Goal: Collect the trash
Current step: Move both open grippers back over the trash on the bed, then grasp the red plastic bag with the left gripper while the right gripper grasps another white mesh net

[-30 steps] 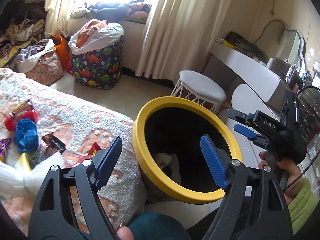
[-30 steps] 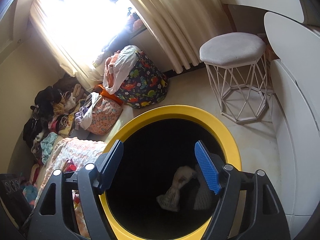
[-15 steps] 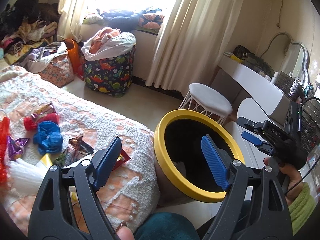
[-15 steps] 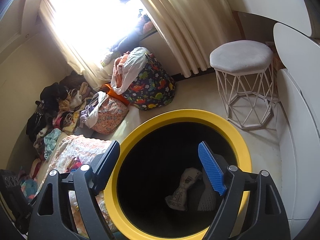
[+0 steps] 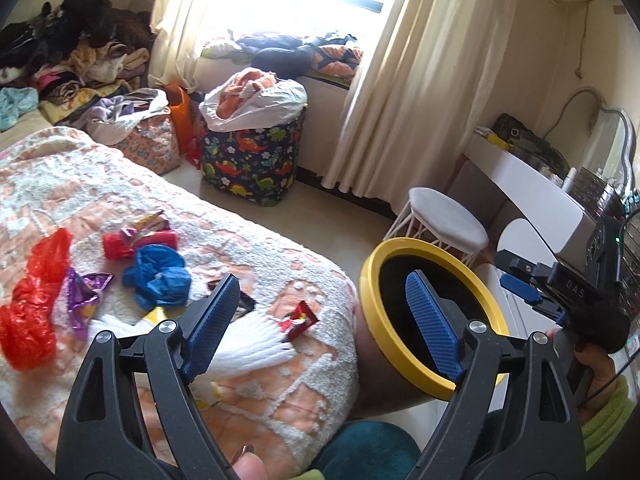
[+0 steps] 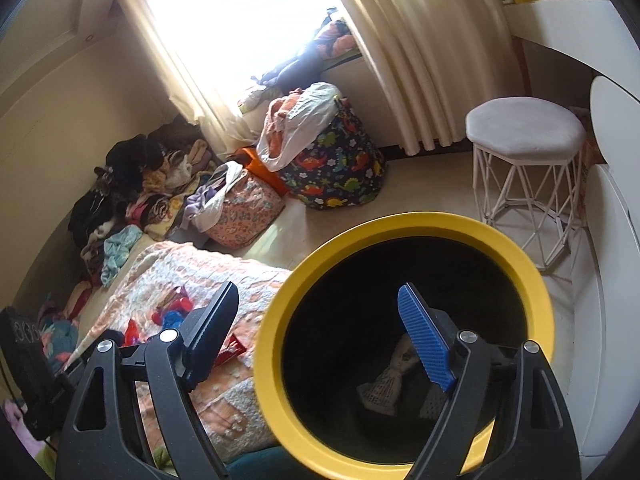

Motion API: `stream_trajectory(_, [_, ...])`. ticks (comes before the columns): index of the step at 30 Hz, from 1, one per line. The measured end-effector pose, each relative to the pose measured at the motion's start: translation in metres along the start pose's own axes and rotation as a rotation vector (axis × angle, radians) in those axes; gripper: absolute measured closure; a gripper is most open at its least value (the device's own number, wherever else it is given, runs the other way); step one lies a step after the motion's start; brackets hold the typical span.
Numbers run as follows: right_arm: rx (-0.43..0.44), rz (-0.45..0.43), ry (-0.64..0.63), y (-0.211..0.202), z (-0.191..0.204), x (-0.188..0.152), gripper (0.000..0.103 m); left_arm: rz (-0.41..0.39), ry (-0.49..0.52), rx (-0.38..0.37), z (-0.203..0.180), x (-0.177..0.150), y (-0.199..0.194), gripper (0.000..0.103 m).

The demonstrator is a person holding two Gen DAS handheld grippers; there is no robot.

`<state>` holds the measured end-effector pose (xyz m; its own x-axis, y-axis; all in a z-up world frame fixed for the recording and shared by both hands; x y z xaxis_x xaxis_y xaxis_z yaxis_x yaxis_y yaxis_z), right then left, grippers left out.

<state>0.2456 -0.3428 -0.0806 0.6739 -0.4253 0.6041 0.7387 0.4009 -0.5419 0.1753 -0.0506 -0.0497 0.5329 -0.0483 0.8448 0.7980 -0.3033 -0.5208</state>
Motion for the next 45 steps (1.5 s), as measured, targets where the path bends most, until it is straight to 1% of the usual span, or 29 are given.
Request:
stream_trajectory(5, [0.032,0.027,-0.068,0.005,0.029,-0.011,0.024,-0.017,-0.036,0.044,0.023,-0.002,-0.012,0.026])
stream_trajectory(10, [0.083,0.064,-0.139,0.009,0.064,-0.026,0.024,-0.033,-0.066,0.108,0.054,-0.005,-0.028,0.026])
stream_trajectory(15, [0.125,0.124,-0.198,0.022,0.098,-0.048,0.024,-0.033,-0.115,0.180,0.088,-0.012,-0.039,0.026])
stream_trajectory(19, [0.146,0.183,-0.207,0.037,0.120,-0.067,0.024,-0.030,-0.149,0.237,0.115,-0.018,-0.046,0.026])
stream_trajectory(22, [0.148,0.225,-0.207,0.049,0.137,-0.083,0.024,-0.022,-0.174,0.279,0.136,-0.025,-0.050,0.026])
stream_trajectory(24, [0.136,0.270,-0.219,0.061,0.148,-0.096,0.024,-0.016,-0.198,0.306,0.150,-0.029,-0.053,0.026])
stream_trajectory(27, [0.120,0.299,-0.229,0.074,0.157,-0.111,0.024,-0.007,-0.223,0.340,0.166,-0.036,-0.055,0.026])
stream_trajectory(31, [0.049,0.310,-0.244,0.092,0.165,-0.126,0.024,0.020,-0.261,0.376,0.190,-0.050,-0.055,0.026])
stream_trajectory(34, [0.023,0.341,-0.252,0.105,0.166,-0.134,0.024,0.053,-0.303,0.391,0.204,-0.064,-0.049,0.026])
stream_trajectory(35, [0.023,0.346,-0.255,0.108,0.166,-0.136,0.026,0.061,-0.320,0.388,0.208,-0.067,-0.047,0.026])
stream_trajectory(36, [0.024,0.349,-0.263,0.109,0.168,-0.138,0.041,0.070,-0.344,0.382,0.214,-0.072,-0.045,0.026])
stream_trajectory(37, [0.028,0.360,-0.275,0.110,0.169,-0.140,0.062,0.076,-0.361,0.380,0.216,-0.076,-0.044,0.026])
stream_trajectory(38, [0.034,0.372,-0.286,0.113,0.169,-0.144,0.070,0.081,-0.375,0.376,0.217,-0.079,-0.043,0.026])
stream_trajectory(39, [0.040,0.375,-0.293,0.113,0.170,-0.145,0.082,0.092,-0.394,0.370,0.220,-0.084,-0.041,0.027])
stream_trajectory(40, [0.053,0.375,-0.307,0.112,0.172,-0.147,0.092,0.101,-0.400,0.372,0.221,-0.087,-0.039,0.031])
stream_trajectory(41, [0.068,0.373,-0.315,0.110,0.174,-0.149,0.093,0.113,-0.403,0.372,0.221,-0.090,-0.038,0.034])
stream_trajectory(43, [0.096,0.366,-0.327,0.106,0.178,-0.152,0.095,0.135,-0.407,0.367,0.219,-0.092,-0.033,0.044])
stream_trajectory(44, [0.114,0.362,-0.340,0.103,0.181,-0.153,0.095,0.143,-0.407,0.366,0.218,-0.094,-0.032,0.046])
stream_trajectory(45, [0.128,0.358,-0.351,0.101,0.184,-0.154,0.095,0.156,-0.408,0.364,0.217,-0.096,-0.029,0.053])
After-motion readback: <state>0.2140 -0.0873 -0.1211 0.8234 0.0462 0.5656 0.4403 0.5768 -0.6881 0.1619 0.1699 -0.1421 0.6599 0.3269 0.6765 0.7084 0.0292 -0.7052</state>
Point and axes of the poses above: each gripper's, at about its wrist camera, not at the fingertips, and y roughly the way its jaws point, z to its left, x to its top, the point moved 5 cm from there along y, roughly the way its jaws point, and after that the axes turned 12 degrees about y, right-handed, at the moved point
